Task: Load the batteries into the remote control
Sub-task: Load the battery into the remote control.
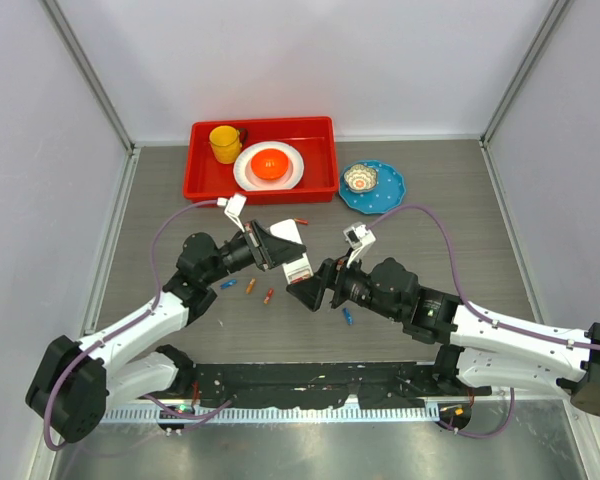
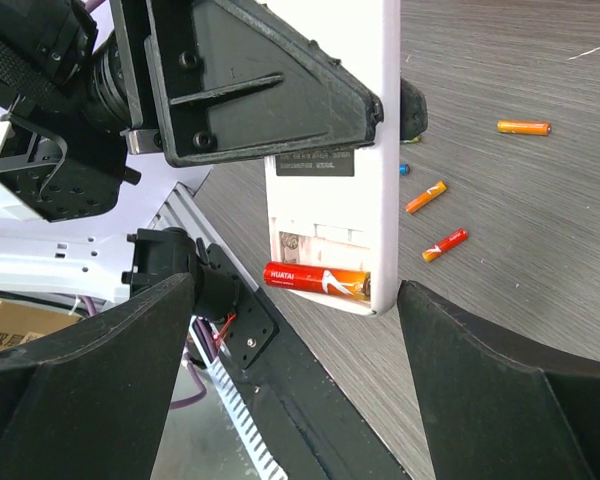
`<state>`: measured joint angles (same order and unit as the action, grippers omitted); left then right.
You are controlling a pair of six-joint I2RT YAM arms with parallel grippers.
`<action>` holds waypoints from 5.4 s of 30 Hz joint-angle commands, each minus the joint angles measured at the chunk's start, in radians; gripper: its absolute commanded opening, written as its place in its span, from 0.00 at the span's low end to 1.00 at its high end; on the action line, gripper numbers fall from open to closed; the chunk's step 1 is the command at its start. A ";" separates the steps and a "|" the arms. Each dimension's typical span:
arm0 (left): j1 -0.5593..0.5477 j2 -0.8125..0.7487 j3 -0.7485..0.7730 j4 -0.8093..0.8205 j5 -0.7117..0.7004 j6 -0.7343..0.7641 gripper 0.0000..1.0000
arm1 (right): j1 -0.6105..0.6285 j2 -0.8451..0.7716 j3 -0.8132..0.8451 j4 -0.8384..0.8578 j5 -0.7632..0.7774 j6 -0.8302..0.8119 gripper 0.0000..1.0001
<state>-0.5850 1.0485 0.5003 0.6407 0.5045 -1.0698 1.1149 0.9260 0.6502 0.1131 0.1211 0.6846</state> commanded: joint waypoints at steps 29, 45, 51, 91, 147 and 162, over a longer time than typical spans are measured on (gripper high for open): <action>-0.003 -0.045 -0.020 0.080 -0.017 -0.009 0.00 | -0.009 0.047 0.019 0.076 0.045 0.006 0.66; -0.003 -0.045 -0.022 0.079 -0.020 -0.009 0.00 | -0.009 0.054 0.016 0.086 0.038 0.009 0.66; -0.003 -0.048 -0.025 0.076 -0.021 -0.007 0.00 | -0.009 0.063 0.019 0.086 0.031 0.010 0.66; -0.003 -0.087 -0.022 0.080 -0.047 -0.027 0.00 | -0.010 0.073 -0.006 0.065 0.054 0.023 0.09; -0.003 -0.091 -0.028 -0.033 -0.087 0.048 0.00 | -0.021 0.057 0.019 0.060 0.012 0.058 0.68; -0.003 -0.110 -0.042 0.001 -0.100 0.025 0.00 | -0.041 0.033 -0.030 0.094 0.043 0.107 0.61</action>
<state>-0.5888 0.9619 0.4534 0.5743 0.4149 -1.0405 1.0851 0.9966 0.6350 0.1493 0.1398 0.7635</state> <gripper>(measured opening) 0.255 0.616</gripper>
